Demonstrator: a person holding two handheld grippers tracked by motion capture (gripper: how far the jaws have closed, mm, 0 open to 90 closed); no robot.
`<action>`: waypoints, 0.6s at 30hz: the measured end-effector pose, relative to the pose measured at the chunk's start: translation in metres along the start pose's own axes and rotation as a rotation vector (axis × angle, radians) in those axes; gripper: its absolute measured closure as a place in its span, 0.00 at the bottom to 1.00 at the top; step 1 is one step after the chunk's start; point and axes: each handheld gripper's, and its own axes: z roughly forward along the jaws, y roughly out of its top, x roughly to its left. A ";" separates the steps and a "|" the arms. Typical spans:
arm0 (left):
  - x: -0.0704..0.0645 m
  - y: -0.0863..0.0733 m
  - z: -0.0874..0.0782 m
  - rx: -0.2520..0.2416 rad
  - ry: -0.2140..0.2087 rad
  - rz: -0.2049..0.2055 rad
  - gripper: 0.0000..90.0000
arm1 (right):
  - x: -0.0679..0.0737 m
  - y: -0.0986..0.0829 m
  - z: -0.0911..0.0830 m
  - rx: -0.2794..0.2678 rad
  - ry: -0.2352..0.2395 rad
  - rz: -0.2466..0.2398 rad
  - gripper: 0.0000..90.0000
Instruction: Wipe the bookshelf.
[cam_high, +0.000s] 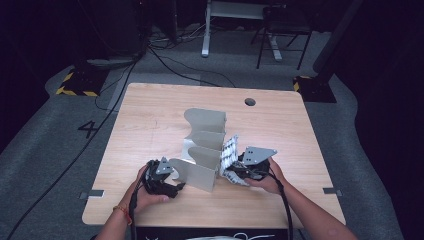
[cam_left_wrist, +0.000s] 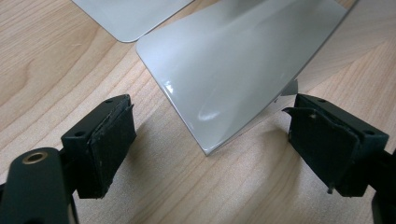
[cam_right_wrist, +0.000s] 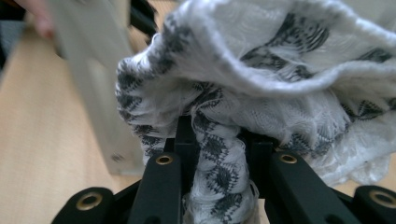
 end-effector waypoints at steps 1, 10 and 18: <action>0.000 0.000 0.000 -0.001 0.001 0.000 0.16 | 0.002 0.003 -0.003 -0.014 0.005 -0.011 0.82; 0.000 0.000 0.000 -0.002 0.001 -0.003 0.16 | 0.030 0.029 -0.028 -0.077 0.120 -0.135 0.83; 0.000 0.000 0.000 -0.001 0.002 -0.001 0.16 | 0.037 0.010 0.004 0.087 0.156 -0.172 0.84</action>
